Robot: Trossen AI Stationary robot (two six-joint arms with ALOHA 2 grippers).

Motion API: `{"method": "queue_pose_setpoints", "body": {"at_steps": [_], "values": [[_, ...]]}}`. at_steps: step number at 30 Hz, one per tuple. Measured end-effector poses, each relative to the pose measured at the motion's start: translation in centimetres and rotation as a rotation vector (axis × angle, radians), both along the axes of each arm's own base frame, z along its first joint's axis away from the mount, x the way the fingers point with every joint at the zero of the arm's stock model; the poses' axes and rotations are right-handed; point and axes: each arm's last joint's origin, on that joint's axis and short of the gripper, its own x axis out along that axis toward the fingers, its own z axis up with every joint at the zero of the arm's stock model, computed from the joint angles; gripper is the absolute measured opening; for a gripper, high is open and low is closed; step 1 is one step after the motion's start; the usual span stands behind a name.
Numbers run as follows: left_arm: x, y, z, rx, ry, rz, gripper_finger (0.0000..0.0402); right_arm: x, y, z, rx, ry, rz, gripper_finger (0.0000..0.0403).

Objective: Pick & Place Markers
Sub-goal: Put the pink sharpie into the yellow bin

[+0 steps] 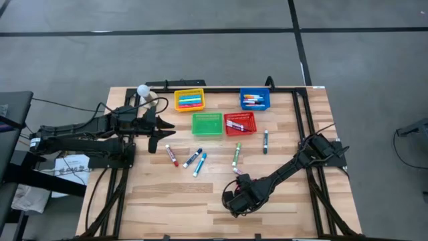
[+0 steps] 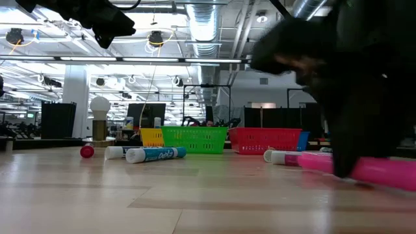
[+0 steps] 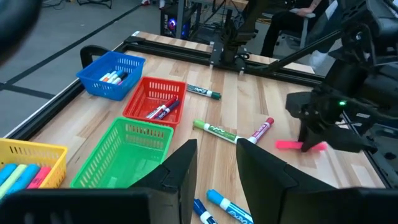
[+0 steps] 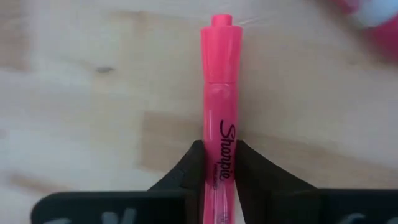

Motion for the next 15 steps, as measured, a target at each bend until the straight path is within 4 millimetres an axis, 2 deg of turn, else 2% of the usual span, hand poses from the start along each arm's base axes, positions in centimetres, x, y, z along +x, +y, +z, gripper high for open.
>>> {"method": "queue_pose_setpoints", "body": {"at_steps": [4,9,15], "values": [[0.0,0.0,0.0,-0.001,0.0,0.0,0.0112,1.0,0.2,1.3,0.003,-0.043,0.061,0.0063],[0.0,0.0,0.0,-0.009,-0.001,0.003,0.0112,2.8,-0.2,3.5,-0.039,-0.127,0.167,0.0057],[0.0,0.0,0.0,-0.033,-0.003,0.01,0.0112,5.7,-1.9,7.4,-0.194,-0.279,0.29,0.0053]]}}
